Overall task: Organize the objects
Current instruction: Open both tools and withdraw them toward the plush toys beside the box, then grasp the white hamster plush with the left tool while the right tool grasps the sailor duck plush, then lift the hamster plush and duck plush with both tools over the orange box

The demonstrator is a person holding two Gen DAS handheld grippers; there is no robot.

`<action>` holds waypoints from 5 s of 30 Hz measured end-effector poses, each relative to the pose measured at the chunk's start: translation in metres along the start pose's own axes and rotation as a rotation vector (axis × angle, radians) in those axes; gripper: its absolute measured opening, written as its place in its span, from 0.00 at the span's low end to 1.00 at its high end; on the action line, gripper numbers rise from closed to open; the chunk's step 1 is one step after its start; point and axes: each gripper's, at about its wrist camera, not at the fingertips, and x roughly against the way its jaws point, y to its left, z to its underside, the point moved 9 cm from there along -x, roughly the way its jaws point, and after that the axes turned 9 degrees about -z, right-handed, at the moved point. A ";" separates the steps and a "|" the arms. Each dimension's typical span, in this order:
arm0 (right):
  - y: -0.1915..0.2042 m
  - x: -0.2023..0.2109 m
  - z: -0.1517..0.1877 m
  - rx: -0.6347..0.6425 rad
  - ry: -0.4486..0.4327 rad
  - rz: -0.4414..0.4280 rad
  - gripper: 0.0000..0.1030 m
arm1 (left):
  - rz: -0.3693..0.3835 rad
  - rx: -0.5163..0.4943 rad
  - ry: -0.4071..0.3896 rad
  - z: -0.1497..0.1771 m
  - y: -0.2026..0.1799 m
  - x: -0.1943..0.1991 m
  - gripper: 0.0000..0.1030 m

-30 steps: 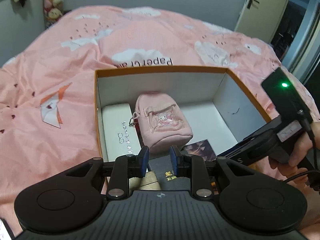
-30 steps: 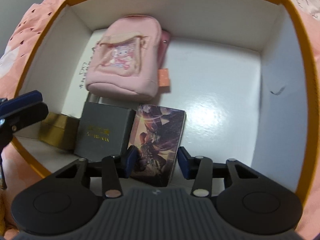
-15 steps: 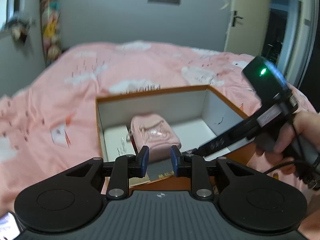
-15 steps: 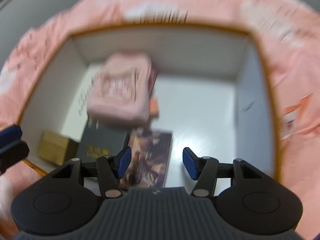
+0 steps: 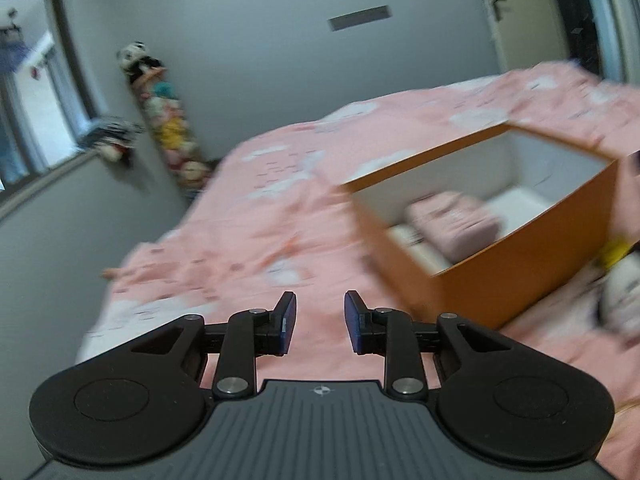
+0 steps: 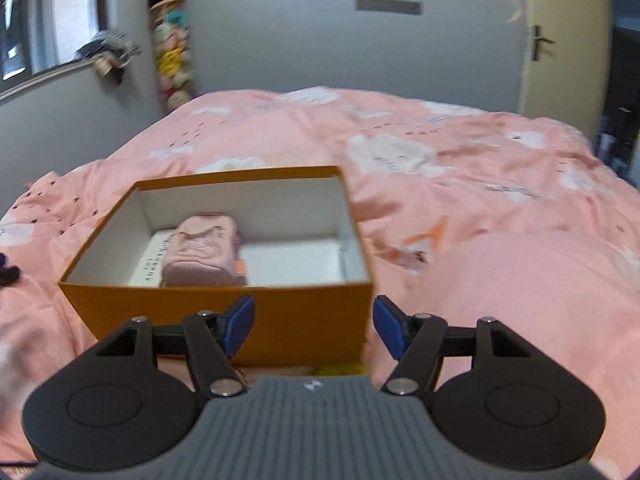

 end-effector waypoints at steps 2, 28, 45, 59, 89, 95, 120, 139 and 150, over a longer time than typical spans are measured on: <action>-0.005 0.008 0.012 -0.018 -0.015 0.031 0.67 | -0.043 -0.026 0.024 0.010 0.010 -0.007 0.34; -0.036 0.020 0.104 -0.149 0.314 0.008 0.62 | 0.192 -0.042 0.003 -0.038 -0.070 0.051 0.37; -0.040 0.016 0.115 -0.323 0.315 -0.188 0.44 | 0.622 -0.078 0.190 -0.042 -0.185 0.065 0.47; -0.030 0.007 0.114 -0.328 0.306 -0.222 0.45 | 0.683 0.135 0.564 -0.003 -0.225 0.035 0.54; -0.011 0.011 0.099 -0.085 0.297 -0.112 0.55 | 0.739 0.222 0.701 0.012 -0.216 0.022 0.67; -0.005 0.004 0.102 -0.041 0.341 -0.091 0.44 | 0.759 0.158 0.687 0.015 -0.198 0.033 0.67; -0.008 0.004 0.103 -0.056 0.348 -0.071 0.48 | 0.663 0.621 0.875 0.047 -0.171 -0.001 0.69; -0.018 0.010 0.098 -0.184 0.355 -0.148 0.40 | 0.713 0.472 0.739 0.026 -0.190 0.009 0.60; -0.014 0.039 0.050 -0.188 0.213 -0.194 0.40 | 0.796 0.419 0.567 -0.011 -0.169 0.041 0.57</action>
